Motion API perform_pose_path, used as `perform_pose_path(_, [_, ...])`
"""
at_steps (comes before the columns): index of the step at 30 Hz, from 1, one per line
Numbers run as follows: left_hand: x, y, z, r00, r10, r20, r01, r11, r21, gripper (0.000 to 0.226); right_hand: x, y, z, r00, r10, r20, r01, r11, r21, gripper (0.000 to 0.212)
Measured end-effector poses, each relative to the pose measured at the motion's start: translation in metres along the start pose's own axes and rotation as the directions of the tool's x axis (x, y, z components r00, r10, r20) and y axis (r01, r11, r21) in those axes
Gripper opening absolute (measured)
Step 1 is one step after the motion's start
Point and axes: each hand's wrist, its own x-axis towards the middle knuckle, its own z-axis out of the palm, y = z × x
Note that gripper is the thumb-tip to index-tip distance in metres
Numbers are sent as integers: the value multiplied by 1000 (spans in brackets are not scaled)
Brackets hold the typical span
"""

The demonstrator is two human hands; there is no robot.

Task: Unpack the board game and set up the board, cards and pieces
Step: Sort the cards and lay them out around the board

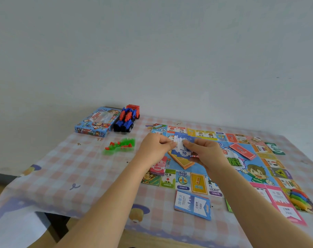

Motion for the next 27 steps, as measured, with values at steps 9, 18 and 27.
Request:
perform_pose_path(9, [2, -4, 1, 989, -2, -149, -2, 1000, -26, 17, -2, -3, 0, 999, -32, 30, 31, 999, 18, 9])
perform_pose_path(18, [2, -4, 0, 998, -37, -56, 30, 992, -121, 20, 2, 0, 0, 997, -73, -7, 73, 997, 21, 29])
perform_pose_path(27, [2, -1, 9, 999, -41, -19, 36, 978, -205, 14, -2, -5, -9, 986, -147, -84, 130, 974, -184, 68])
